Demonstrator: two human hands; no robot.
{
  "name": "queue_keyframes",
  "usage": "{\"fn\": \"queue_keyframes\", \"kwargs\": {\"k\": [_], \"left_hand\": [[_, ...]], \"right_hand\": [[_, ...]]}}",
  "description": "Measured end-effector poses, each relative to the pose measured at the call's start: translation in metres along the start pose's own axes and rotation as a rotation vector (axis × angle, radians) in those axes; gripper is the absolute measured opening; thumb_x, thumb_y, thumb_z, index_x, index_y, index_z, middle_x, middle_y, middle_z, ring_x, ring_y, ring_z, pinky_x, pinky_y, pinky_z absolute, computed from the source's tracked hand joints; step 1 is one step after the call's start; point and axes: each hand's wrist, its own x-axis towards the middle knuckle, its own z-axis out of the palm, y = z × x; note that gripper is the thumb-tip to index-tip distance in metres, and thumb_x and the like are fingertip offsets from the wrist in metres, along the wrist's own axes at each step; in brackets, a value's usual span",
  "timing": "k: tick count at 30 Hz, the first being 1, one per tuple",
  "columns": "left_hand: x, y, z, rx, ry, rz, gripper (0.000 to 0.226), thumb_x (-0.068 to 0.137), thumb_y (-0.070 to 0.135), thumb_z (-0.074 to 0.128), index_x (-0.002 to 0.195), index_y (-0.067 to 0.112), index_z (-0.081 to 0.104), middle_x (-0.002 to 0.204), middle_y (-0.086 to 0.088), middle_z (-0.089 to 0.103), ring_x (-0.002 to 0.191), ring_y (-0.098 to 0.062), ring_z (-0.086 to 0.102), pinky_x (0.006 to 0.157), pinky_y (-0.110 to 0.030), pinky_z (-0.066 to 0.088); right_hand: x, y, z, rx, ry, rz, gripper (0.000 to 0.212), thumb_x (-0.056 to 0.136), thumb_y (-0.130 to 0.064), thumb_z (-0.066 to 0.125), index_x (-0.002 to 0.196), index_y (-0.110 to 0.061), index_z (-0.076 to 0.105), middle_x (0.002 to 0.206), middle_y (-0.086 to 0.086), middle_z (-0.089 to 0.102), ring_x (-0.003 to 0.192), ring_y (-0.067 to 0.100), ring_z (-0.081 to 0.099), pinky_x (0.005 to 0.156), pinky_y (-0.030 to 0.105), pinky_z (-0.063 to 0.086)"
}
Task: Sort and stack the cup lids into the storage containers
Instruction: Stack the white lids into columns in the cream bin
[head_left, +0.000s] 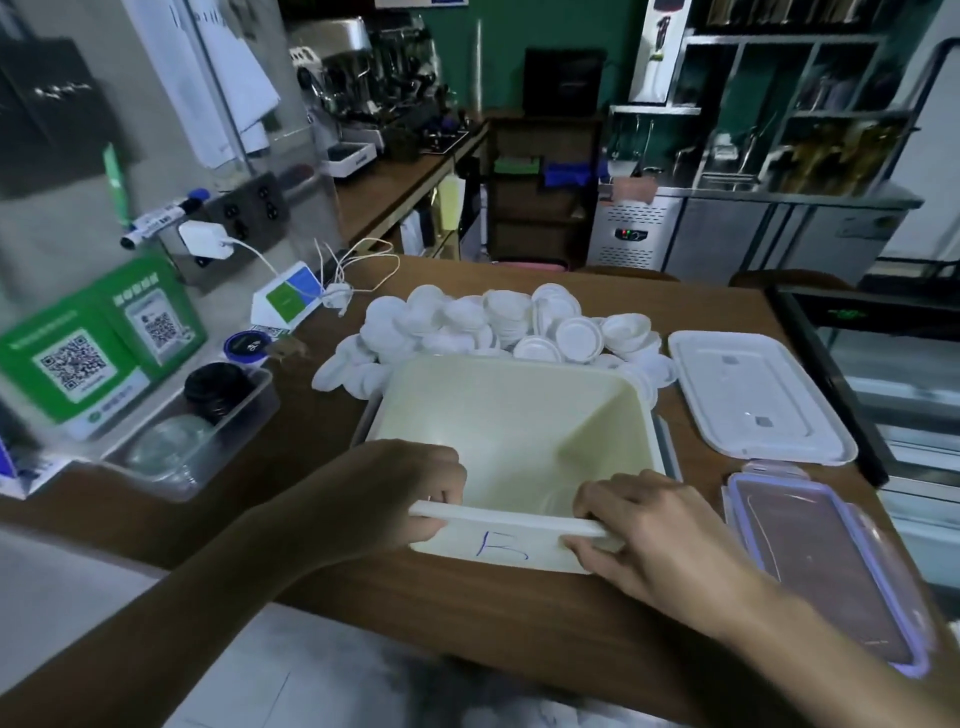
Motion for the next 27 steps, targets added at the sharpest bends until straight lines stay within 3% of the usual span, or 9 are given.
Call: {"fn": "queue_keyframes", "kwargs": {"k": [4, 7, 11, 13, 16, 19, 23, 27], "left_hand": [[-0.008, -0.012, 0.009, -0.052, -0.048, 0.024, 0.015, 0.086, 0.017, 0.074, 0.082, 0.028, 0.064, 0.084, 0.011, 0.060, 0.074, -0.009, 0.058, 0.065, -0.025, 0.049], [-0.008, -0.015, 0.000, -0.066, -0.071, 0.096, 0.018, 0.084, 0.015, 0.072, 0.079, 0.027, 0.060, 0.083, 0.013, 0.054, 0.071, -0.004, 0.053, 0.060, -0.026, 0.046], [-0.006, -0.027, -0.008, -0.099, -0.164, 0.112, 0.015, 0.087, 0.020, 0.071, 0.083, 0.029, 0.059, 0.087, 0.014, 0.057, 0.079, -0.002, 0.055, 0.066, -0.025, 0.047], [-0.004, -0.028, -0.012, -0.100, -0.235, 0.114, 0.014, 0.087, 0.034, 0.076, 0.089, 0.030, 0.062, 0.090, 0.016, 0.057, 0.087, 0.000, 0.055, 0.073, -0.023, 0.047], [0.001, -0.034, -0.021, -0.155, -0.316, 0.078, 0.040, 0.077, 0.066, 0.079, 0.099, 0.035, 0.065, 0.093, 0.020, 0.059, 0.094, 0.000, 0.056, 0.080, -0.024, 0.050], [0.012, -0.046, -0.034, -0.226, -0.233, 0.102, 0.043, 0.078, 0.075, 0.072, 0.098, 0.038, 0.068, 0.092, 0.022, 0.060, 0.095, -0.002, 0.059, 0.080, -0.024, 0.051], [0.039, -0.069, -0.043, -0.279, -0.076, 0.110, 0.021, 0.090, 0.054, 0.073, 0.097, 0.034, 0.072, 0.092, 0.018, 0.065, 0.097, -0.003, 0.061, 0.079, -0.016, 0.047], [0.070, -0.096, -0.039, -0.258, 0.093, 0.077, 0.017, 0.093, 0.047, 0.072, 0.107, 0.037, 0.070, 0.102, 0.021, 0.065, 0.105, 0.000, 0.060, 0.089, -0.028, 0.051]], "right_hand": [[-0.003, -0.018, 0.009, -0.026, -0.022, 0.023, 0.029, 0.082, -0.039, 0.082, 0.086, -0.024, 0.057, 0.069, -0.011, 0.055, 0.062, 0.015, 0.049, 0.056, 0.027, 0.041], [-0.001, -0.030, 0.009, -0.060, -0.059, 0.059, 0.029, 0.081, -0.040, 0.082, 0.085, -0.025, 0.057, 0.071, -0.011, 0.054, 0.063, 0.015, 0.048, 0.056, 0.028, 0.038], [0.008, -0.043, 0.002, -0.064, -0.150, 0.105, 0.025, 0.085, -0.050, 0.072, 0.087, -0.028, 0.059, 0.072, -0.013, 0.056, 0.062, 0.013, 0.053, 0.057, 0.022, 0.029], [0.012, -0.050, -0.004, -0.034, -0.206, 0.148, 0.033, 0.082, -0.062, 0.068, 0.089, -0.031, 0.061, 0.074, -0.016, 0.057, 0.062, 0.011, 0.056, 0.057, 0.020, 0.027], [0.021, -0.060, -0.014, 0.097, -0.254, 0.263, 0.050, 0.079, -0.084, 0.058, 0.095, -0.036, 0.058, 0.080, -0.020, 0.056, 0.069, 0.005, 0.056, 0.058, 0.021, 0.038], [0.034, -0.060, -0.019, 0.211, -0.239, 0.351, 0.051, 0.086, -0.085, 0.047, 0.105, -0.039, 0.059, 0.092, -0.024, 0.059, 0.082, -0.001, 0.060, 0.071, 0.025, 0.049], [0.059, -0.050, -0.019, 0.212, -0.162, 0.404, 0.040, 0.094, -0.076, 0.046, 0.109, -0.041, 0.060, 0.096, -0.029, 0.058, 0.066, 0.001, 0.062, 0.064, 0.020, 0.048], [0.085, -0.024, -0.013, 0.172, -0.090, 0.438, 0.036, 0.093, -0.067, 0.049, 0.110, -0.039, 0.062, 0.095, -0.027, 0.063, 0.079, -0.004, 0.062, 0.069, 0.030, 0.053]]}}
